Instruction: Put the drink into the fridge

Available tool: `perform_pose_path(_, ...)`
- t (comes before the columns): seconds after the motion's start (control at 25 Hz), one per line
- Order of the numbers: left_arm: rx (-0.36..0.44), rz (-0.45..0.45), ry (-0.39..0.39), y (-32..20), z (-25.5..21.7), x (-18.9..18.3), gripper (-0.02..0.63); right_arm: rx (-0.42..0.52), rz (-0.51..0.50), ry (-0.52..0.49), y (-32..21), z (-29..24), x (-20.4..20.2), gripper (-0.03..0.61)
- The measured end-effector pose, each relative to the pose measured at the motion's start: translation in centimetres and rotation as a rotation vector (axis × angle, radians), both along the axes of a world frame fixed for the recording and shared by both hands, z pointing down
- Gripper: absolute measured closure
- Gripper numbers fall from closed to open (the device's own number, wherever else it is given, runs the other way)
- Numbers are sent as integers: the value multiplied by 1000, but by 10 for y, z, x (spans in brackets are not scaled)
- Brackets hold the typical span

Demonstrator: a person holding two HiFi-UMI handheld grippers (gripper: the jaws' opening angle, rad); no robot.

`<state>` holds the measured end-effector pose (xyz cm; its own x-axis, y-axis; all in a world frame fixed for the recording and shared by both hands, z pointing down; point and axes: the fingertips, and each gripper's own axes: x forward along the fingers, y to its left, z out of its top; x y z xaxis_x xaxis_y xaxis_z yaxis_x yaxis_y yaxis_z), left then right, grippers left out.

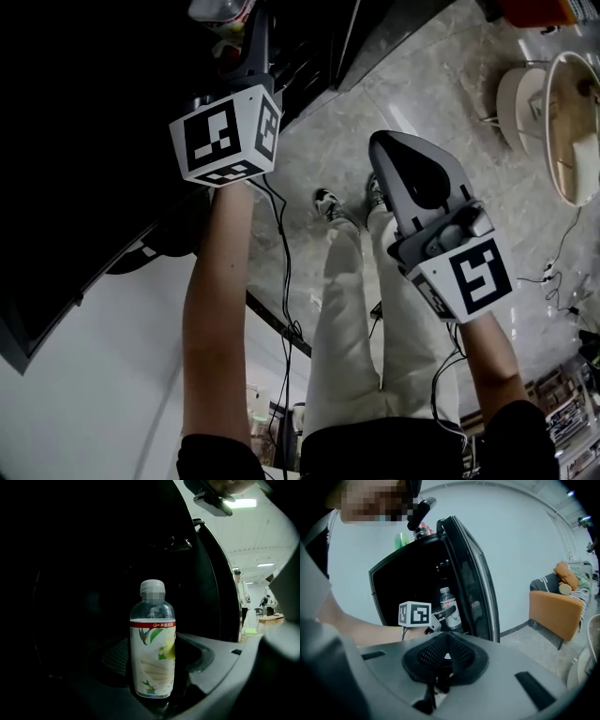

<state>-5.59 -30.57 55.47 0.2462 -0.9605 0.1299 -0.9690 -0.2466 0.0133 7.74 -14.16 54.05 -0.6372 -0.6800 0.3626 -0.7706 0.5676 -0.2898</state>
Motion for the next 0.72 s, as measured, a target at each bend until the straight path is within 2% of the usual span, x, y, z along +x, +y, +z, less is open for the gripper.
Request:
perform_pose_path(0.6, 15, -20, -8, -16, 14, -4, 310, -31, -5, 12, 7, 15, 9, 564)
perform_pose_path(0.72, 9, -12, 12, -15, 14, -5, 308, -33, -6, 14, 8, 14, 8, 564)
